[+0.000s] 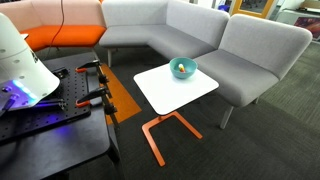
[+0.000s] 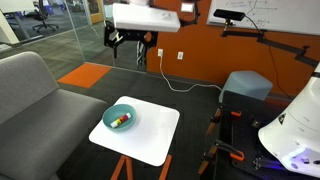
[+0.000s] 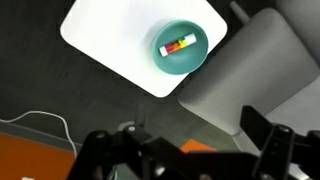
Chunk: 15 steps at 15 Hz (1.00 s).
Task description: Remove the glue stick from the bowl
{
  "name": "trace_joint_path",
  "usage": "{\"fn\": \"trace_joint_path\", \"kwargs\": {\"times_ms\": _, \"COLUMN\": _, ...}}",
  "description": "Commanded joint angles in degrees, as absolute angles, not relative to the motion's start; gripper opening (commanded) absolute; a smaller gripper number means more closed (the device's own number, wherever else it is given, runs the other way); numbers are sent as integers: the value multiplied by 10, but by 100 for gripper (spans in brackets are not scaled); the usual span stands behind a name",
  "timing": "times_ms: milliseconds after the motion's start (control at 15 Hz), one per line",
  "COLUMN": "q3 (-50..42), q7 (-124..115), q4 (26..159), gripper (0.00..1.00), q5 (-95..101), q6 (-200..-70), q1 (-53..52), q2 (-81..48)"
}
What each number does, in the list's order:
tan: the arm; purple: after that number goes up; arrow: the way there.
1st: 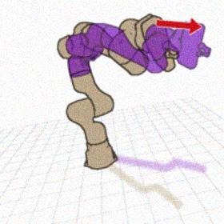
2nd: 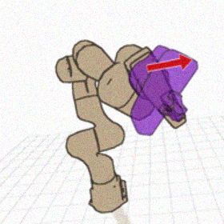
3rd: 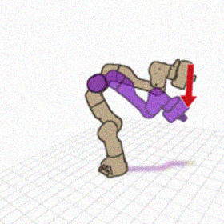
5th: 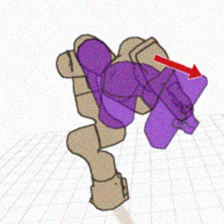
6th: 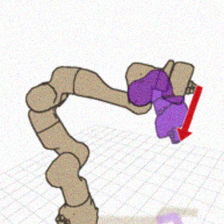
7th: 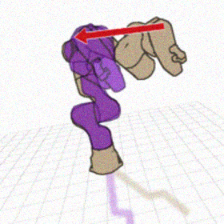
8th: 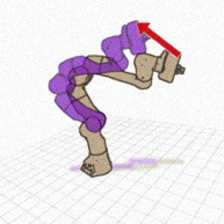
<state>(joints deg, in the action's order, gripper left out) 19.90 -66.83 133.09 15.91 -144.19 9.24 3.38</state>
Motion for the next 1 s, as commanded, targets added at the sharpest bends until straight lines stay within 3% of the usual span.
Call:
{"fn": "trace_joint_path", "kwargs": {"times_ms": 0, "q3": 137, "q7": -842, "q4": 1261, "gripper": 100, "q5": 251, "q6": -1418, "q1": 35, "q2": -68}}
{"fn": "trace_joint_path", "kwargs": {"times_ms": 467, "q3": 21, "q7": -979, "q4": 1170, "gripper": 100, "q5": 154, "q6": -1420, "q1": -77, "q2": -236}}
{"fn": "trace_joint_path", "kwargs": {"times_ms": 933, "q3": 14, "q7": -981, "q4": 1133, "gripper": 100, "q5": -90, "q6": -1447, "q1": -76, "q2": -293}}
